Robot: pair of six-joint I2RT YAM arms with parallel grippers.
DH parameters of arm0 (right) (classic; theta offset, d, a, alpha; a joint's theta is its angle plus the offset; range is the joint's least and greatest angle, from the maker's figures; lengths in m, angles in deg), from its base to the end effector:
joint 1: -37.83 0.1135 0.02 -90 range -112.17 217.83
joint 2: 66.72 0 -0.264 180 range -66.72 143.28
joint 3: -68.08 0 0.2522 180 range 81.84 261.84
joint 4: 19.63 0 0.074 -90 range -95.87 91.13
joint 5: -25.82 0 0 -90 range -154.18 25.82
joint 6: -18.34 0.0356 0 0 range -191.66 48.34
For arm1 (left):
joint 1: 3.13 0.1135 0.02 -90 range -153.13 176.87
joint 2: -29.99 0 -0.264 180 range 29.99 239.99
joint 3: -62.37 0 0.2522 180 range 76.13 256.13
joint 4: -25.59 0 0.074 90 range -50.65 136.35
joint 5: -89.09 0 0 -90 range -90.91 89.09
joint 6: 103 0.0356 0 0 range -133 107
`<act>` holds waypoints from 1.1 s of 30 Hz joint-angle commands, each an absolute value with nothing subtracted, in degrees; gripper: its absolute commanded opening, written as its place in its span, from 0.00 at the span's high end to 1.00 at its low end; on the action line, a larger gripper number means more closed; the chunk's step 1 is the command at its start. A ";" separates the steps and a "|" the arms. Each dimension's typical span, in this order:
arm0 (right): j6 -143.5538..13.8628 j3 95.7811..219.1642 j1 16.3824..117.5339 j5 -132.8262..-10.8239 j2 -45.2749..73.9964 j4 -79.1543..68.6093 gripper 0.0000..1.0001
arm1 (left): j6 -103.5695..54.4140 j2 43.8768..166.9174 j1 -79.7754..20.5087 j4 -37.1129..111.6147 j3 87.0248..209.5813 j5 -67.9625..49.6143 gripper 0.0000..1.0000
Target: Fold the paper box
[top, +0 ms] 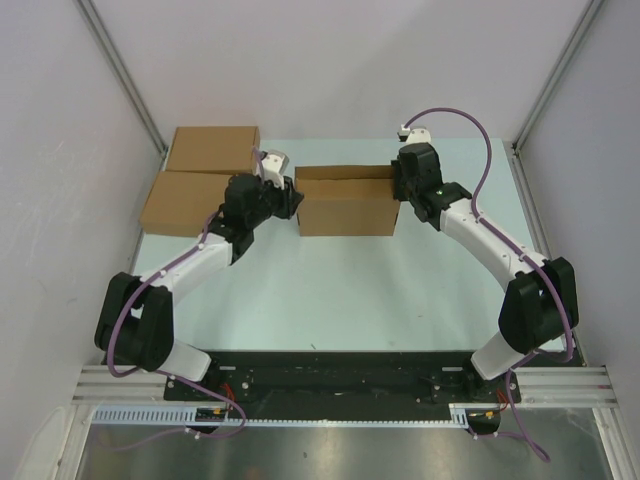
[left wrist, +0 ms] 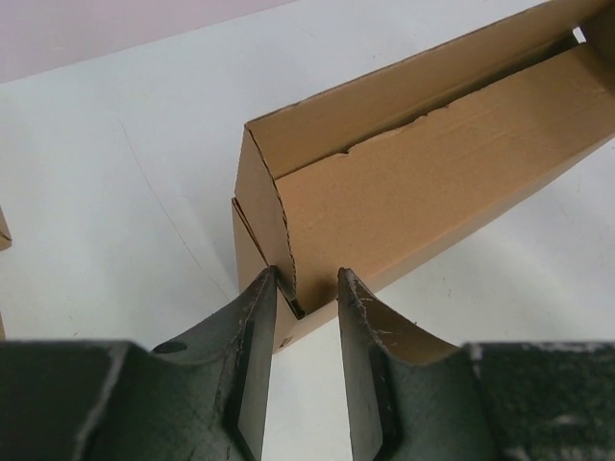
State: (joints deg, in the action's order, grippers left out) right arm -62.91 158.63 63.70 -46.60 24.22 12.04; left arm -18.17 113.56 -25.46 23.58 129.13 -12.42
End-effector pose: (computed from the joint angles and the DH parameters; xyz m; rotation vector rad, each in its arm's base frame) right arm 0.3358 0.1509 0.3185 -0.1344 2.0973 0.0358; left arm 0.3091 -0.1347 0.2751 0.4179 1.8076 -0.5196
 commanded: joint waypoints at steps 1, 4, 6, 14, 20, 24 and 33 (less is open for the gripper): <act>-63.13 157.69 64.20 -48.10 23.02 14.70 1.00 | -18.71 111.38 -26.25 23.36 132.82 -11.20 0.64; -63.31 157.69 64.20 -48.19 23.10 14.70 1.00 | -18.89 111.46 -26.16 23.27 133.61 -10.32 0.64; -63.22 157.69 64.11 -48.19 23.10 14.70 1.00 | -19.15 111.64 -26.16 23.18 134.14 -9.97 0.64; -63.31 157.69 64.02 -48.28 23.19 14.79 1.00 | -18.71 112.69 -26.16 24.41 134.84 -8.38 0.81; -63.31 157.69 64.02 -48.36 23.11 14.61 1.00 | -18.62 113.13 -26.16 25.03 134.76 -8.38 0.92; -63.31 157.69 63.94 -48.54 23.19 14.52 1.00 | -18.62 113.31 -26.16 26.16 135.46 -9.52 0.99; -63.22 157.69 64.02 -48.36 23.37 14.43 1.00 | -22.31 114.37 -26.25 31.35 139.15 -11.55 1.00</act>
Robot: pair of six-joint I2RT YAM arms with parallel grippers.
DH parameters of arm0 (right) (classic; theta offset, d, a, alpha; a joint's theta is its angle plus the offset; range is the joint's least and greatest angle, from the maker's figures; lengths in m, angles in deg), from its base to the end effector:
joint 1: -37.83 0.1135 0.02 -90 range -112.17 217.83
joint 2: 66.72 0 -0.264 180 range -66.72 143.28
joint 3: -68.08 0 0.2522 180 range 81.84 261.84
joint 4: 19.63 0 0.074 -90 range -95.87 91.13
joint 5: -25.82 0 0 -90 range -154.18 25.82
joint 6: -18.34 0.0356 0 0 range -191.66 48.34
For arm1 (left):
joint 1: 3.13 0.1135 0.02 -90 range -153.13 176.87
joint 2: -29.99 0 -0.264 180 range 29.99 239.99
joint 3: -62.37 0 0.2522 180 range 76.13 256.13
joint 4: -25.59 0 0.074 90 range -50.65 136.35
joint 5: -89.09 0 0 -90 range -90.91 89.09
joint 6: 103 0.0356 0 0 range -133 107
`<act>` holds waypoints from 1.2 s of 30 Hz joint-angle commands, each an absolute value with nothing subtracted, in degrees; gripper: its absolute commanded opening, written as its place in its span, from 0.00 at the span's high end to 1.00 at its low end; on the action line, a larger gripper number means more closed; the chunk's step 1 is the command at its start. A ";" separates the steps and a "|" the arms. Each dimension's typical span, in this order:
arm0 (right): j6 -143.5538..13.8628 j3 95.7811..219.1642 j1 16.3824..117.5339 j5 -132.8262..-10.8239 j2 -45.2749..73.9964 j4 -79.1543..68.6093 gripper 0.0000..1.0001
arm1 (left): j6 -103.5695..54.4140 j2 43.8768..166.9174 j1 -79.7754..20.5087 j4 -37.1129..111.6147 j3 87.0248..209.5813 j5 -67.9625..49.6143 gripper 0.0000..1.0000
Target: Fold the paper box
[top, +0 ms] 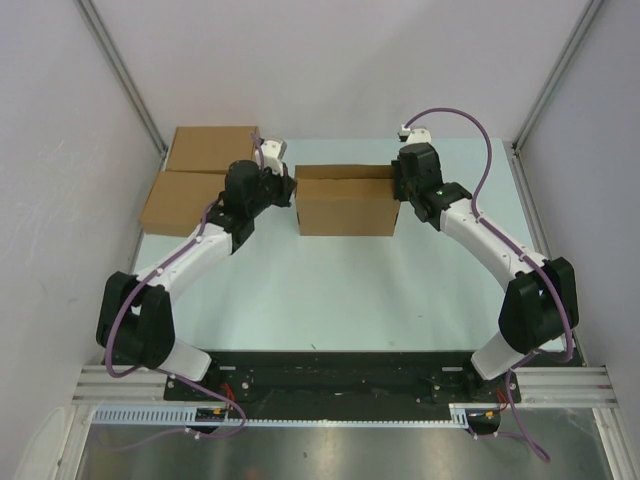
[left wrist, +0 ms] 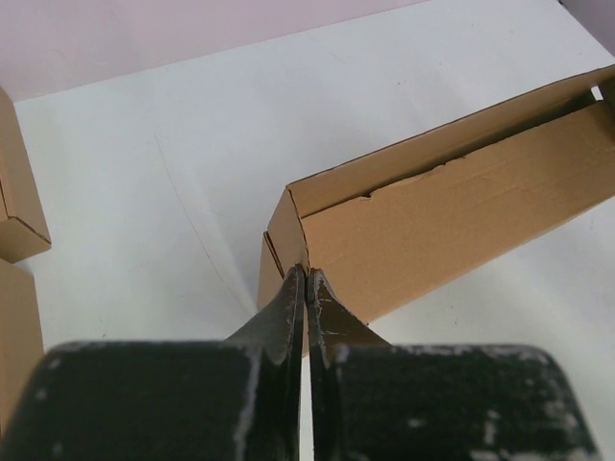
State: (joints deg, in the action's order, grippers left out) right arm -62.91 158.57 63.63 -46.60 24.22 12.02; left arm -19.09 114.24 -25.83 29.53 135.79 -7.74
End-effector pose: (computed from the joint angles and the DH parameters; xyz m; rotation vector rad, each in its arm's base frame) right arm 0.3360 0.1505 0.3181 -0.1333 2.0980 0.0348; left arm 0.3185 -0.1378 0.3009 0.3513 1.8178 -0.4612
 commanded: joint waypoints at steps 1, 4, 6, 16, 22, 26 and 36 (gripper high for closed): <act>-63.22 157.69 63.94 -48.36 23.19 14.35 1.00 | -23.36 114.37 -26.34 31.53 139.24 -12.07 1.00; -63.14 157.69 63.94 -48.45 23.37 14.17 1.00 | -25.73 114.80 -26.78 32.85 140.12 -12.69 1.00; -63.13 157.69 63.93 -48.54 23.45 14.00 1.00 | -26.18 115.07 -27.48 33.38 140.38 -13.04 1.00; -63.13 157.69 64.11 -48.63 23.46 14.17 1.00 | -27.42 116.21 -29.24 33.55 140.03 -12.34 1.00; -63.13 157.69 64.20 -48.63 23.72 14.17 1.00 | -24.95 116.12 -29.33 31.54 136.70 -10.32 1.00; -63.22 157.69 64.37 -48.54 23.81 14.08 1.00 | -23.37 115.69 -29.41 27.24 132.66 -9.44 1.00; -63.31 157.69 64.29 -48.36 23.54 14.26 1.00 | -19.86 114.72 -29.41 18.88 126.24 -8.04 1.00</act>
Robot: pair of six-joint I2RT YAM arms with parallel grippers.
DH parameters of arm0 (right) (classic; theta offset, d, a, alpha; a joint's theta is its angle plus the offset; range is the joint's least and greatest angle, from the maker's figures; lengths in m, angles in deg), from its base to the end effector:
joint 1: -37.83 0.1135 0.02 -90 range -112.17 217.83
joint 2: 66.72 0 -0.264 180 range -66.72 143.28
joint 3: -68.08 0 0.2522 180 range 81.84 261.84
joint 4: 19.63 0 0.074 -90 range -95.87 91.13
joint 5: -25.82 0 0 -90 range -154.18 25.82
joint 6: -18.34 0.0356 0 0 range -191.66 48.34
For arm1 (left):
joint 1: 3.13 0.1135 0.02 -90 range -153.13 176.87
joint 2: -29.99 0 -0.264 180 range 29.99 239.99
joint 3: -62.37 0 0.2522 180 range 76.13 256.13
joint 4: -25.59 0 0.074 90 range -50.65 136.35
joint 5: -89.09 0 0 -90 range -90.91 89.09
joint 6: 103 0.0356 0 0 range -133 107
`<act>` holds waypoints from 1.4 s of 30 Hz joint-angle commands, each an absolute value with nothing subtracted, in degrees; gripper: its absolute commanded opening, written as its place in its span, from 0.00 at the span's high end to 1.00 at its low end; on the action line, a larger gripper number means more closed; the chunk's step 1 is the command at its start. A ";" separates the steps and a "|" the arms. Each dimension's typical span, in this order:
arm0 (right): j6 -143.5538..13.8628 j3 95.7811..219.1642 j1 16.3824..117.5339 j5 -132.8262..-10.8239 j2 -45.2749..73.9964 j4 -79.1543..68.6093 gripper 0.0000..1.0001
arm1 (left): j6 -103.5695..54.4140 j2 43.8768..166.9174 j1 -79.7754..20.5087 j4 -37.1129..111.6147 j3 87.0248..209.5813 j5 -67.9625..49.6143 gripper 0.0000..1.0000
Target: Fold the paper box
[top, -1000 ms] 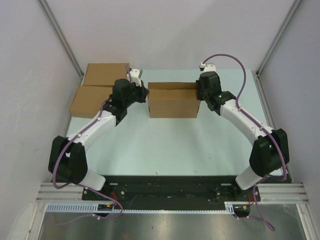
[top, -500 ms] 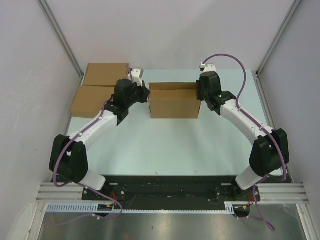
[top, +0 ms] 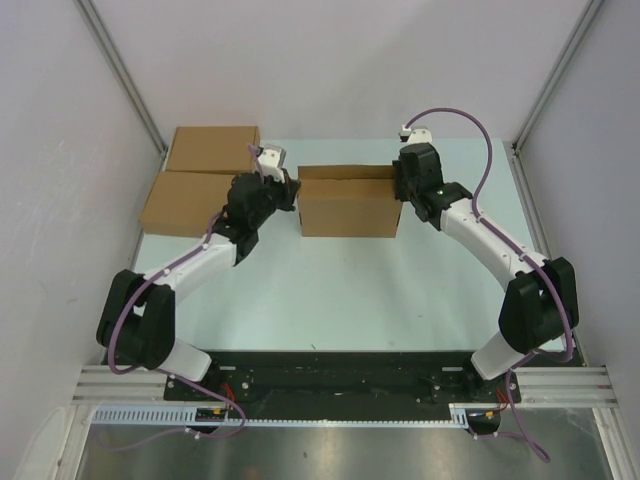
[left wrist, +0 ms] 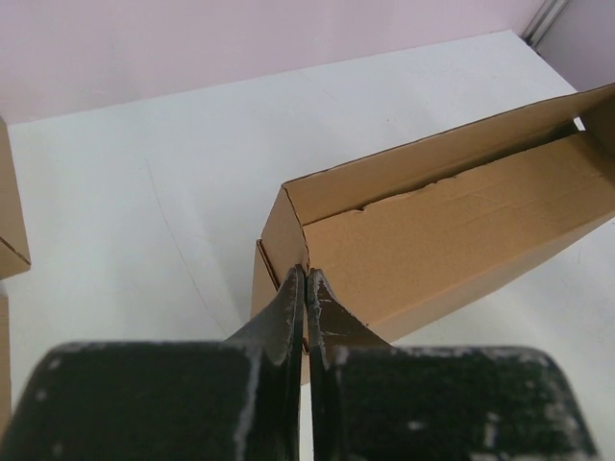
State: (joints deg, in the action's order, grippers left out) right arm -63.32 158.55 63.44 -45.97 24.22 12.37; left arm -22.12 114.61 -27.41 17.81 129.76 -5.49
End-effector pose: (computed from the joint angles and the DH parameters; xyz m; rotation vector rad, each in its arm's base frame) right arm 0.3362 0.1488 0.3175 -0.1325 2.1018 0.0147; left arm 0.3125 -0.1441 0.2837 0.2913 1.7369 -0.4960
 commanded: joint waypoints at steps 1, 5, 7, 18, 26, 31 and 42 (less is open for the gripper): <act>-63.31 157.69 64.37 -48.28 23.54 14.17 1.00 | -19.59 114.72 -29.33 18.27 125.80 -7.68 1.00; -63.40 157.69 64.29 -48.36 23.54 14.26 1.00 | -18.10 114.80 -29.33 17.65 125.44 -7.07 1.00; -63.48 157.69 64.29 -48.36 23.54 14.26 1.00 | -18.10 114.89 -29.33 17.38 125.18 -7.50 1.00; -63.31 156.81 64.81 -47.84 23.81 13.21 1.00 | -20.38 116.47 -29.33 12.11 120.96 -8.30 1.00; -63.31 155.67 64.73 -47.57 23.72 13.20 1.00 | -20.91 118.41 -29.33 12.55 120.17 -7.25 1.00; -62.70 154.62 64.72 -47.31 23.46 12.85 1.00 | -21.26 119.55 -29.33 13.16 119.73 -6.45 1.00; -61.47 149.61 64.37 -47.66 21.52 10.83 1.00 | -22.31 120.78 -29.33 13.34 118.94 -5.57 1.00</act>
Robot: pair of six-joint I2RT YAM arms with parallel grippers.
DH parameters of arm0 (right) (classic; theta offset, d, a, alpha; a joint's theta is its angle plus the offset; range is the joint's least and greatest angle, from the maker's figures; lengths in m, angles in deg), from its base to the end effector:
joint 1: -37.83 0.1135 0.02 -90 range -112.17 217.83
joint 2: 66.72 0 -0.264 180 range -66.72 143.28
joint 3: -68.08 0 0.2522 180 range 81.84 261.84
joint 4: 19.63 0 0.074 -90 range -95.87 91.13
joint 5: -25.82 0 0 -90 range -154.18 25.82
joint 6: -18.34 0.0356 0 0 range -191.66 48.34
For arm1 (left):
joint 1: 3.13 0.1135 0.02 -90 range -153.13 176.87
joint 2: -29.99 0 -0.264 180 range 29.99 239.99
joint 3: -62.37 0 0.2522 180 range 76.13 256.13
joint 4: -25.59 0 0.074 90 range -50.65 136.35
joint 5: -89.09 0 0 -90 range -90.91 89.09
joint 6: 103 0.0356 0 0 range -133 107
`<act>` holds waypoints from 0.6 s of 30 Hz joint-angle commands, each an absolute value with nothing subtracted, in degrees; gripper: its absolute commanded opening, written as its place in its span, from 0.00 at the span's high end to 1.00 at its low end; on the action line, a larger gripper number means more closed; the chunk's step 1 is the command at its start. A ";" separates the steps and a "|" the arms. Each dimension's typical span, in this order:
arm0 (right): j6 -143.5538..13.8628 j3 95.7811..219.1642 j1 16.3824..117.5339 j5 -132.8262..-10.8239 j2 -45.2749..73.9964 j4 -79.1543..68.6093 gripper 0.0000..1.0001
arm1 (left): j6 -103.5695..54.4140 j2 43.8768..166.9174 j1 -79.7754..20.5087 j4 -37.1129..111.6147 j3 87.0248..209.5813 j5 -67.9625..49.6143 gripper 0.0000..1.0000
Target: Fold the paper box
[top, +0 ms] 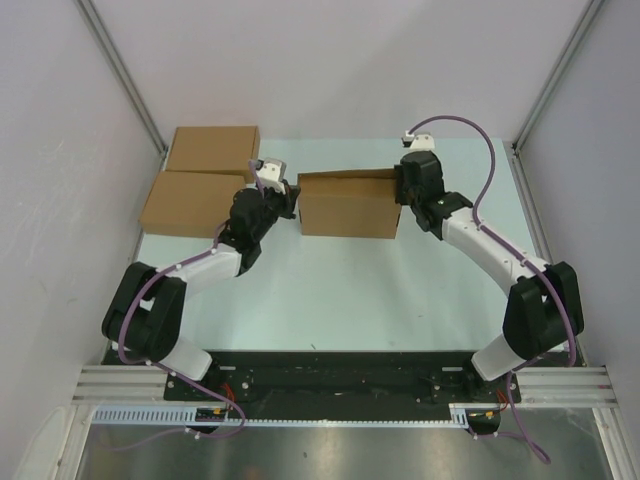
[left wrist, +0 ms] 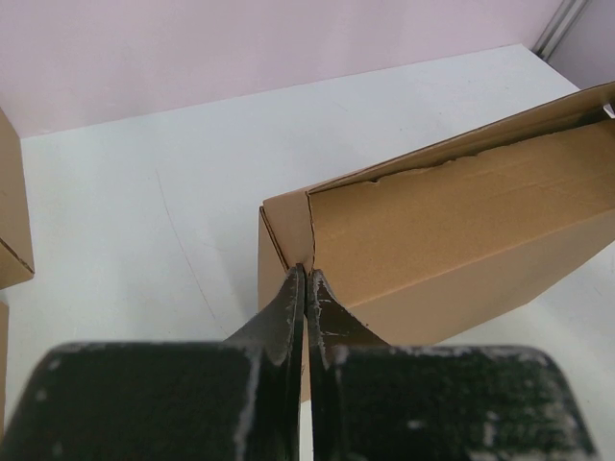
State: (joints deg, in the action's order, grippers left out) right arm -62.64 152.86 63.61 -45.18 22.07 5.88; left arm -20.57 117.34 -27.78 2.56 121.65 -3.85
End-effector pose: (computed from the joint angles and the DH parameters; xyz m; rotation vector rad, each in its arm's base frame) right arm 0.3289 0.1460 0.3068 -0.1007 2.0531 0.0300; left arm 0.3078 -0.1432 0.2489 0.2884 1.6549 -0.4681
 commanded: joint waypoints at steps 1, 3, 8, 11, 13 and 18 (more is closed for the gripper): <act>-61.20 149.25 64.37 -47.66 21.35 10.66 1.00 | -22.31 120.87 -29.33 13.60 119.11 -5.48 1.00; -61.03 148.46 64.72 -47.83 21.09 10.39 1.00 | -22.31 121.04 -29.33 14.13 119.29 -5.22 1.00; -59.62 147.14 64.99 -46.52 19.86 10.22 0.87 | -22.05 120.87 -29.33 15.09 119.90 -4.69 1.00; -59.71 147.14 65.17 -45.47 18.01 9.25 0.71 | -21.96 120.87 -29.33 15.27 120.08 -4.34 1.00; -59.71 147.23 65.25 -44.67 16.70 8.38 0.65 | -22.05 120.78 -29.33 15.27 120.08 -4.34 1.00; -59.97 147.23 65.61 -42.40 14.67 7.58 0.55 | -22.05 120.87 -29.41 15.89 120.78 -4.60 1.00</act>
